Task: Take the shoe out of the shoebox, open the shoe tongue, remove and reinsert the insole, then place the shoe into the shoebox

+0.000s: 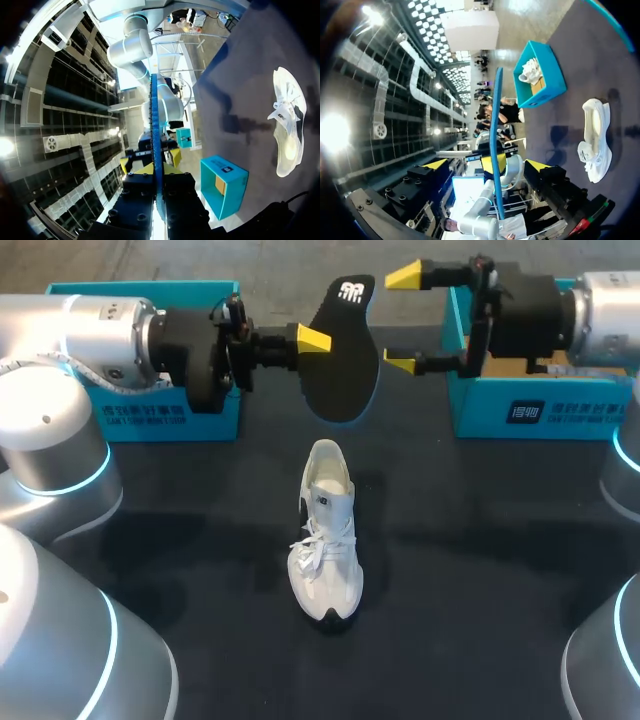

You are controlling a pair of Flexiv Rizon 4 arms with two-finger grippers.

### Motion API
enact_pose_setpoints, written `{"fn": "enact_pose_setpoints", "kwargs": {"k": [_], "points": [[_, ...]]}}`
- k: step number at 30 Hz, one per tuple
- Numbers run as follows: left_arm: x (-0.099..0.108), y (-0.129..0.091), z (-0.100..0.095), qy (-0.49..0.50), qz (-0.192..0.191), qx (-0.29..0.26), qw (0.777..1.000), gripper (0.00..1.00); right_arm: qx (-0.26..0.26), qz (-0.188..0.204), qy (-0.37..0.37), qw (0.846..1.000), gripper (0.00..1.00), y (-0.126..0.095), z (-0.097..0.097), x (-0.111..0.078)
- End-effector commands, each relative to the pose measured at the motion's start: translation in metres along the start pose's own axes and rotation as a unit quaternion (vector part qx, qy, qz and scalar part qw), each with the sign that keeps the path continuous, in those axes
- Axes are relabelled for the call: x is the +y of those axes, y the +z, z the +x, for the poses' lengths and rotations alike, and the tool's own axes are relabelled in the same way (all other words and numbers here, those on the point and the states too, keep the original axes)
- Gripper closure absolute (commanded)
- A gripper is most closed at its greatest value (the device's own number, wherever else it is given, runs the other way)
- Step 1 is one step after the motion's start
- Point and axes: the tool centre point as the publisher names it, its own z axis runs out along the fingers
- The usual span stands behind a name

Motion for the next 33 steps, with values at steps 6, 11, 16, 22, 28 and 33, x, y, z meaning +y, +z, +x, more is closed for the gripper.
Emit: {"fn": "enact_pose_setpoints", "kwargs": {"k": [6, 11, 16, 22, 28, 33], "points": [[0.002, -0.002, 0.001, 0.0, 0.0, -0.003, 1.0, 1.0, -0.009, -0.023, -0.035, 0.999, 0.0, -0.033, -0.005, -0.035], [0.003, -0.003, 0.001, 0.001, -0.004, -0.004, 1.0, 1.0, -0.01, -0.036, -0.042, 0.998, 0.0, -0.035, -0.005, -0.034], [0.003, -0.003, 0.001, 0.001, -0.004, -0.004, 1.0, 1.0, -0.01, -0.036, -0.042, 0.998, 0.0, -0.035, -0.005, -0.034], [0.003, -0.003, 0.001, 0.001, -0.004, -0.004, 1.0, 1.0, -0.01, -0.036, -0.042, 0.998, 0.0, -0.035, -0.005, -0.034], [0.003, -0.003, 0.001, 0.001, -0.004, -0.004, 1.0, 1.0, -0.01, -0.036, -0.042, 0.998, 0.0, -0.035, -0.005, -0.034], [0.003, -0.003, 0.001, 0.001, -0.004, -0.004, 1.0, 1.0, -0.01, -0.036, -0.042, 0.998, 0.0, -0.035, -0.005, -0.034]]}}
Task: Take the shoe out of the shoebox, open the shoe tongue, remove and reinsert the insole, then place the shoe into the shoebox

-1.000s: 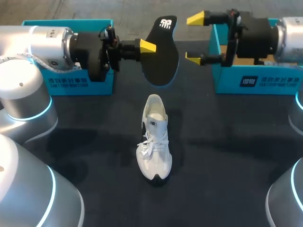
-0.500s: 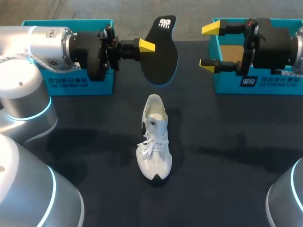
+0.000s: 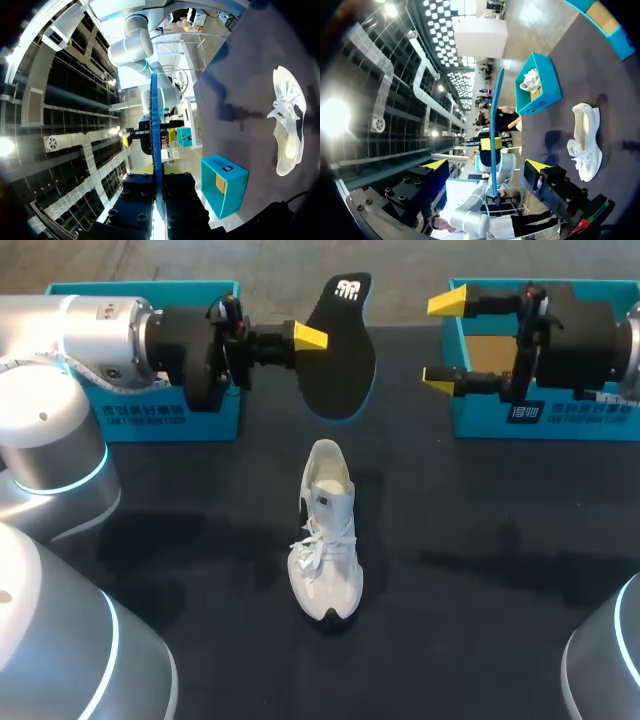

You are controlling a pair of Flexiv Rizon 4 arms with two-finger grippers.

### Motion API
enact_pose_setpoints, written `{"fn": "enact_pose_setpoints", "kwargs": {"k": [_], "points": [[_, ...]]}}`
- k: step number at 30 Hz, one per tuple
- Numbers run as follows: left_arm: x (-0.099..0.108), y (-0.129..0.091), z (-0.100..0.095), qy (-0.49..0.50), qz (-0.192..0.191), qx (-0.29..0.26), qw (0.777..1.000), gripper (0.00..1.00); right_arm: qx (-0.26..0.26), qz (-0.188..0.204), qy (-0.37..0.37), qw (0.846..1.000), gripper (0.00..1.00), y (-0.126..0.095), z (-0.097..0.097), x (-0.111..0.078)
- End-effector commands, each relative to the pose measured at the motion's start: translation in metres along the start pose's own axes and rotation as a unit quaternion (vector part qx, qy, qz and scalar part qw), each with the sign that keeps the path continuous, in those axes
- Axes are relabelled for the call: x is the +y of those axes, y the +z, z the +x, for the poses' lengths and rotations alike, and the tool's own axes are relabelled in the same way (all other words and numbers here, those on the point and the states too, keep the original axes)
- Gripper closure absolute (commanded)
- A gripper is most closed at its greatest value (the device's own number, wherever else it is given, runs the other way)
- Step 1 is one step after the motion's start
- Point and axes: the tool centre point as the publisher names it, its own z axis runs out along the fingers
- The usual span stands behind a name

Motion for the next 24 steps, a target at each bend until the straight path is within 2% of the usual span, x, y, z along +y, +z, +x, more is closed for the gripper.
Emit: {"fn": "enact_pose_setpoints", "kwargs": {"k": [1, 14, 18, 20, 23, 24], "points": [[0.0, 0.001, 0.001, 0.001, 0.0, -0.001, 1.0, 1.0, -0.001, -0.001, 0.001, 1.0, 0.0, 0.002, 0.0, 0.0], [-0.003, -0.001, 0.002, -0.002, 0.003, 0.009, 1.0, 1.0, -0.001, -0.001, 0.001, 1.0, 0.0, 0.002, 0.0, 0.0], [-0.01, -0.004, 0.0, -0.109, 0.005, -0.004, 0.994, 1.0, -0.001, -0.001, 0.001, 1.0, 0.0, 0.002, 0.0, 0.0], [-0.011, -0.005, -0.001, -0.127, 0.004, -0.005, 0.992, 1.0, -0.001, -0.001, 0.001, 1.0, 0.0, 0.002, 0.0, 0.0], [-0.012, -0.008, -0.004, -0.239, 0.0, -0.001, 0.971, 1.0, -0.001, -0.001, 0.001, 1.0, 0.0, 0.002, 0.0, 0.0], [-0.013, -0.011, -0.006, -0.276, 0.003, -0.016, 0.961, 1.0, -0.001, -0.001, 0.001, 1.0, 0.0, 0.002, 0.0, 0.0]]}}
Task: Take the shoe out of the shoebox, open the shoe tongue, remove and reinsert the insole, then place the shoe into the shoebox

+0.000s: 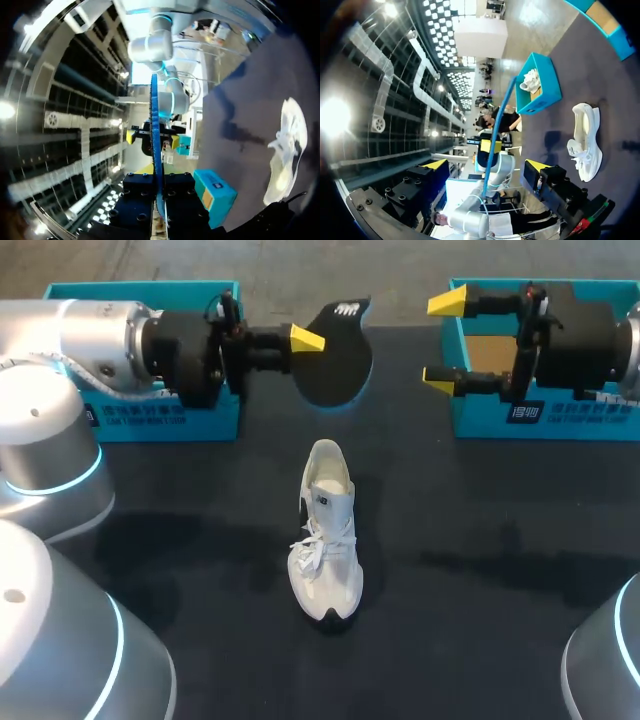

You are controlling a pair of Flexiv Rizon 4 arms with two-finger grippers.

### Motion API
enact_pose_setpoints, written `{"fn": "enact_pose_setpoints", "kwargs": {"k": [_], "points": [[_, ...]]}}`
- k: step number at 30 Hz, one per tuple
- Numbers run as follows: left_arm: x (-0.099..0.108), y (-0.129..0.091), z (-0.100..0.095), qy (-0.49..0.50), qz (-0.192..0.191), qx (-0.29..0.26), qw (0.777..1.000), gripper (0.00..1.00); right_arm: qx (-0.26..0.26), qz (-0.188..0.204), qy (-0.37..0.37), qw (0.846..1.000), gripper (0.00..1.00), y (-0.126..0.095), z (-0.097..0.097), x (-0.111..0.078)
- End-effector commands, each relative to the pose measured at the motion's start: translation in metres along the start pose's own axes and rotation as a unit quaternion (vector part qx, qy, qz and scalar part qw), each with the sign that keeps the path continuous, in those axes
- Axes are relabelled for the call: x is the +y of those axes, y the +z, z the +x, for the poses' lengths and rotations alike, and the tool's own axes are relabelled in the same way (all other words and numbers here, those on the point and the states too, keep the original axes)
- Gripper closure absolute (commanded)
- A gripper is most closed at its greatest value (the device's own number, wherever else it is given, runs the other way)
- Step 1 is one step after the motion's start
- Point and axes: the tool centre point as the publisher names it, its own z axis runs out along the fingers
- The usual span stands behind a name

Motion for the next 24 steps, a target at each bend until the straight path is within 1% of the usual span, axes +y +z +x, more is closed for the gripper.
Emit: {"fn": "enact_pose_setpoints", "kwargs": {"k": [1, 2, 3, 4, 5, 6, 7, 8, 9, 10, 11, 12, 13, 14, 15, 16, 17, 18, 19, 21, 23, 24], "points": [[-0.006, -0.006, -0.004, -0.19, -0.017, 0.006, 0.982, 1.0, -0.001, -0.001, 0.001, 1.0, 0.0, 0.002, 0.0, 0.0], [-0.006, -0.007, -0.004, -0.192, -0.012, 0.005, 0.981, 1.0, -0.001, -0.001, 0.001, 1.0, 0.0, 0.002, 0.0, 0.0], [-0.007, -0.009, -0.005, -0.254, -0.017, 0.008, 0.967, 1.0, -0.001, -0.001, 0.001, 1.0, 0.0, 0.002, 0.0, 0.0], [-0.006, -0.011, -0.004, -0.279, -0.024, 0.02, 0.96, 1.0, -0.001, -0.001, 0.001, 1.0, 0.0, 0.002, 0.0, 0.0], [-0.006, -0.013, -0.004, -0.294, -0.024, 0.019, 0.955, 1.0, -0.001, -0.001, 0.001, 1.0, 0.0, 0.002, 0.0, 0.0], [-0.006, -0.014, -0.005, -0.379, -0.031, 0.026, 0.925, 1.0, -0.001, -0.001, 0.001, 1.0, 0.0, 0.002, 0.0, 0.0], [-0.006, -0.016, -0.005, -0.378, -0.021, 0.023, 0.925, 1.0, -0.001, -0.001, 0.001, 1.0, 0.0, 0.002, 0.0, 0.0], [-0.006, -0.017, -0.006, -0.413, -0.028, 0.011, 0.91, 1.0, -0.001, -0.001, 0.001, 1.0, 0.0, 0.002, 0.0, 0.0], [-0.005, -0.018, -0.008, -0.476, -0.02, 0.014, 0.879, 1.0, -0.001, -0.001, 0.001, 1.0, 0.0, 0.002, 0.0, 0.0], [-0.005, -0.02, -0.008, -0.49, -0.019, 0.009, 0.872, 1.0, -0.001, -0.001, 0.001, 1.0, 0.0, 0.002, 0.0, 0.0], [-0.004, -0.02, -0.009, -0.535, -0.018, 0.001, 0.845, 1.0, -0.001, -0.001, 0.001, 1.0, 0.0, 0.002, 0.0, 0.0], [-0.004, -0.021, -0.01, -0.574, 0.0, 0.002, 0.819, 1.0, -0.001, -0.001, 0.001, 1.0, 0.0, 0.002, 0.0, 0.0], [-0.004, -0.021, -0.011, -0.599, -0.009, -0.01, 0.8, 1.0, -0.001, -0.001, 0.001, 1.0, 0.0, 0.002, 0.0, 0.0], [-0.002, -0.02, -0.012, -0.632, -0.003, -0.019, 0.775, 1.0, -0.001, -0.001, 0.001, 1.0, 0.0, 0.002, 0.0, 0.0], [-0.003, -0.02, -0.013, -0.659, 0.014, -0.021, 0.752, 1.0, -0.001, -0.001, 0.001, 1.0, 0.0, 0.002, 0.0, 0.0], [-0.001, -0.019, -0.014, -0.676, 0.01, -0.033, 0.736, 1.0, -0.001, -0.001, 0.001, 1.0, 0.0, 0.002, 0.0, 0.0], [0.0, -0.018, -0.014, -0.693, 0.017, -0.04, 0.72, 1.0, -0.001, -0.001, 0.001, 1.0, 0.0, 0.002, 0.0, 0.0], [0.001, -0.017, -0.015, -0.714, 0.033, -0.046, 0.697, 1.0, -0.001, -0.001, 0.001, 1.0, 0.0, 0.002, 0.0, 0.0], [0.003, -0.016, -0.015, -0.727, 0.03, -0.058, 0.683, 1.0, -0.001, -0.001, 0.001, 1.0, 0.0, 0.002, 0.0, 0.0], [0.006, -0.013, -0.013, -0.76, 0.031, -0.069, 0.645, 1.0, -0.001, -0.001, 0.001, 1.0, 0.0, 0.002, 0.0, 0.0], [0.007, -0.011, -0.01, -0.773, 0.022, -0.07, 0.63, 1.0, -0.001, -0.001, 0.001, 1.0, 0.0, 0.002, 0.0, 0.0], [0.006, -0.009, -0.008, -0.778, 0.016, -0.059, 0.625, 1.0, -0.001, -0.001, 0.001, 1.0, 0.0, 0.002, 0.0, 0.0]]}}
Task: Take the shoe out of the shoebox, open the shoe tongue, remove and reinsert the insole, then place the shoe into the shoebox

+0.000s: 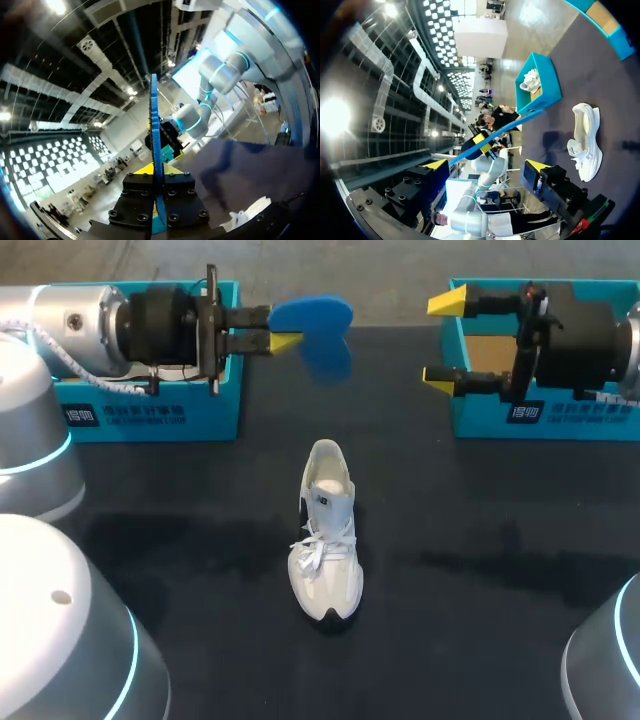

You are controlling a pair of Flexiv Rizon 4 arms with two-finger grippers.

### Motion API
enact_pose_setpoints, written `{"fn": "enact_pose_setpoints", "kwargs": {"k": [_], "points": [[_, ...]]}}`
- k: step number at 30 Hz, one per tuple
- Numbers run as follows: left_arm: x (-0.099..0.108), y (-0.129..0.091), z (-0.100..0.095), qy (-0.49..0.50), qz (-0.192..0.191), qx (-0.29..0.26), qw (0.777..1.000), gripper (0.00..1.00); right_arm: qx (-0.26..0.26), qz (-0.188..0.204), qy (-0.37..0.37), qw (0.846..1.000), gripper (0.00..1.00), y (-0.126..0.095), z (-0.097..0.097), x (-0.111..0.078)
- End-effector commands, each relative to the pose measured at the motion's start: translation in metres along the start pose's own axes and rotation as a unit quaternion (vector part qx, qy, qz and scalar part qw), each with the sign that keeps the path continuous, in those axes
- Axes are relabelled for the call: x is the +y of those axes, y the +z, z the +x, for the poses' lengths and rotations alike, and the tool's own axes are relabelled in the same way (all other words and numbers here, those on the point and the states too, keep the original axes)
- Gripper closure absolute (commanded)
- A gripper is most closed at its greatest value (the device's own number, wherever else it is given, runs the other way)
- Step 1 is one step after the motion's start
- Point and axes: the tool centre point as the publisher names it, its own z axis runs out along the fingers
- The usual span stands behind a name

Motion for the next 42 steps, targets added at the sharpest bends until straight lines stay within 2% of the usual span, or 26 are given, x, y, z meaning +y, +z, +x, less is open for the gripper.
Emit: {"fn": "enact_pose_setpoints", "kwargs": {"k": [1, 22, 23, 25, 26, 27, 28, 29, 30, 31, 33, 34, 36, 38, 40, 41, 42], "points": [[0.007, 0.01, 0.002, -0.482, 0.03, -0.021, 0.876, 1.0, -0.001, -0.001, 0.001, 1.0, 0.0, 0.002, 0.0, 0.0], [0.007, 0.01, 0.002, -0.482, 0.03, -0.021, 0.876, 1.0, -0.001, -0.001, 0.001, 1.0, 0.0, 0.002, 0.0, 0.0], [0.007, 0.011, 0.003, -0.516, 0.025, -0.02, 0.856, 1.0, -0.001, -0.001, 0.001, 1.0, 0.0, 0.002, 0.0, 0.0], [0.007, 0.011, 0.007, -0.552, 0.026, -0.006, 0.833, 1.0, -0.001, -0.001, 0.001, 1.0, 0.0, 0.002, 0.0, 0.0], [0.007, 0.011, 0.008, -0.586, 0.016, -0.003, 0.81, 1.0, -0.001, -0.001, 0.001, 1.0, 0.0, 0.002, 0.0, 0.0], [0.007, 0.011, 0.008, -0.585, 0.016, -0.001, 0.811, 1.0, -0.001, -0.001, 0.001, 1.0, 0.0, 0.002, 0.0, 0.0], [0.007, 0.011, 0.01, -0.611, 0.023, 0.01, 0.791, 1.0, -0.001, -0.001, 0.001, 1.0, 0.0, 0.002, 0.0, 0.0], [0.006, 0.012, 0.011, -0.63, 0.014, 0.012, 0.776, 1.0, -0.001, -0.001, 0.001, 1.0, 0.0, 0.002, 0.0, 0.0], [0.006, 0.012, 0.011, -0.628, 0.015, 0.015, 0.778, 1.0, -0.001, -0.001, 0.001, 1.0, 0.0, 0.002, 0.0, 0.0], [0.008, 0.013, 0.013, -0.677, 0.007, 0.017, 0.736, 1.0, -0.001, -0.001, 0.001, 1.0, 0.0, 0.002, 0.0, 0.0], [0.009, 0.013, 0.015, -0.685, 0.007, 0.023, 0.728, 1.0, -0.001, -0.001, 0.001, 1.0, 0.0, 0.002, 0.0, 0.0], [0.01, 0.013, 0.018, -0.708, -0.001, 0.03, 0.706, 1.0, -0.001, -0.001, 0.001, 1.0, 0.0, 0.002, 0.0, 0.0], [0.012, 0.013, 0.02, -0.723, 0.003, 0.034, 0.69, 1.0, -0.001, -0.001, 0.001, 1.0, 0.0, 0.002, 0.0, 0.0], [0.015, 0.013, 0.022, -0.751, 0.006, 0.042, 0.658, 1.0, -0.001, -0.001, 0.001, 1.0, 0.0, 0.002, 0.0, 0.0], [0.018, 0.012, 0.024, -0.767, 0.006, 0.044, 0.641, 1.0, -0.001, -0.001, 0.001, 1.0, 0.0, 0.002, 0.0, 0.0], [0.02, 0.011, 0.025, -0.784, 0.004, 0.049, 0.619, 1.0, -0.001, -0.001, 0.001, 1.0, 0.0, 0.002, 0.0, 0.0], [0.021, 0.011, 0.025, -0.787, 0.004, 0.052, 0.614, 1.0, -0.001, -0.001, 0.001, 1.0, 0.0, 0.002, 0.0, 0.0]]}}
